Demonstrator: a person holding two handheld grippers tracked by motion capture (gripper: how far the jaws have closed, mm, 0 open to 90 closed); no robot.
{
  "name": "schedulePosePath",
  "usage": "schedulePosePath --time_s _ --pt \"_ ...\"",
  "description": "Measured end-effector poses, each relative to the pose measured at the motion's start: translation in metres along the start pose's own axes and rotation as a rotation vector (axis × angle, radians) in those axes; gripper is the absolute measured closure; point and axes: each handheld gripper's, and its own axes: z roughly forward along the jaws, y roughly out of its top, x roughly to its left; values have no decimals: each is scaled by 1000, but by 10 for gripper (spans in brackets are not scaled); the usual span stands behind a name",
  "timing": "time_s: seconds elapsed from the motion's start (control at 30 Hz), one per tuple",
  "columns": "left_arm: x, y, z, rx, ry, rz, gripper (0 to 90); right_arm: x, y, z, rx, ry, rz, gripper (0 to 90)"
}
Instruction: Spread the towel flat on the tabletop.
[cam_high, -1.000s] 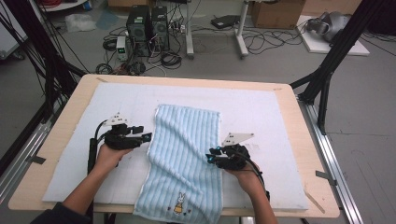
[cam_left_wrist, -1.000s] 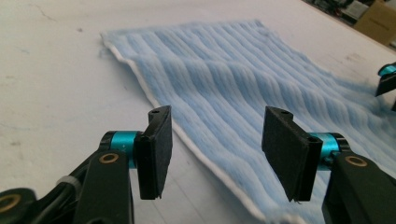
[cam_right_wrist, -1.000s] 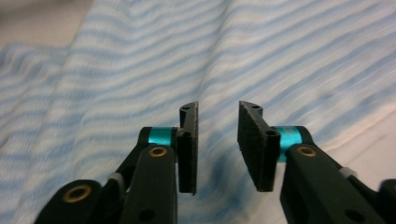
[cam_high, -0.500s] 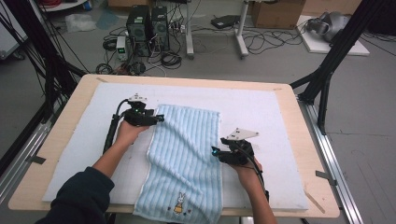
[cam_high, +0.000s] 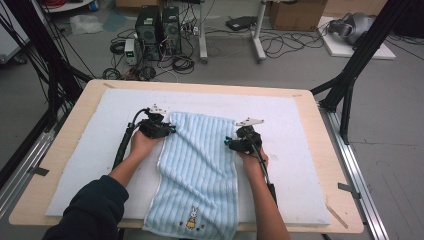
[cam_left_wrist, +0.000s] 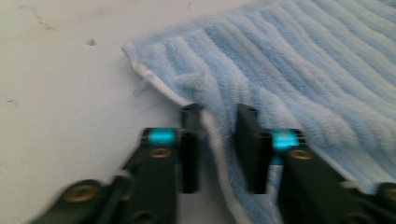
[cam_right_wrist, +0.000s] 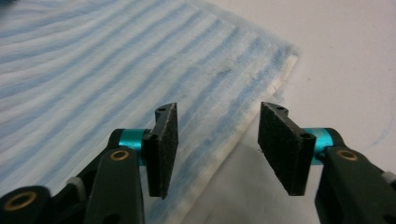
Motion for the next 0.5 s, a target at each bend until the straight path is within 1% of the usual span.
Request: schedulePosePath --time_s 0.03,0.07,0.1,0.13,0.17,0.2,0.23,0.27,0.3,0.33,0.37,0.4,0.43,0.5 --pt "0 0 0 0 0 0 845 -2 2 4 -3 -1 13 520" --pt "-1 1 1 -2 -3 0 860 -3 3 6 -8 4 26 586" --pt "0 1 2 -11 4 -11 867 -4 5 8 -11 11 28 677" --pt "0 1 2 -11 4 -11 870 -6 7 10 -9 30 21 787" --pt "4 1 3 -38 45 -37 871 -6 10 11 2 29 4 863" --pt "7 0 3 -52 57 -62 871 -7 13 13 13 12 -19 867" --pt "11 0 4 -68 67 -88 871 -10 17 16 19 6 -21 868" --pt "11 0 4 -68 67 -88 871 -10 17 16 19 6 -21 868" --pt "16 2 5 -77 78 -115 871 -15 23 20 8 -22 -14 868" --pt "16 2 5 -77 78 -115 871 -18 27 22 -5 -23 -2 868" --pt "18 7 5 -101 98 -110 870 -21 30 24 -18 -31 7 868" --pt "18 7 5 -101 98 -110 870 -22 34 26 -23 -47 5 868" --pt "19 15 3 -127 115 -98 870 -22 38 28 -32 -67 -4 868" --pt "21 22 2 -154 131 -90 869 -23 46 29 -68 -109 -2 867"
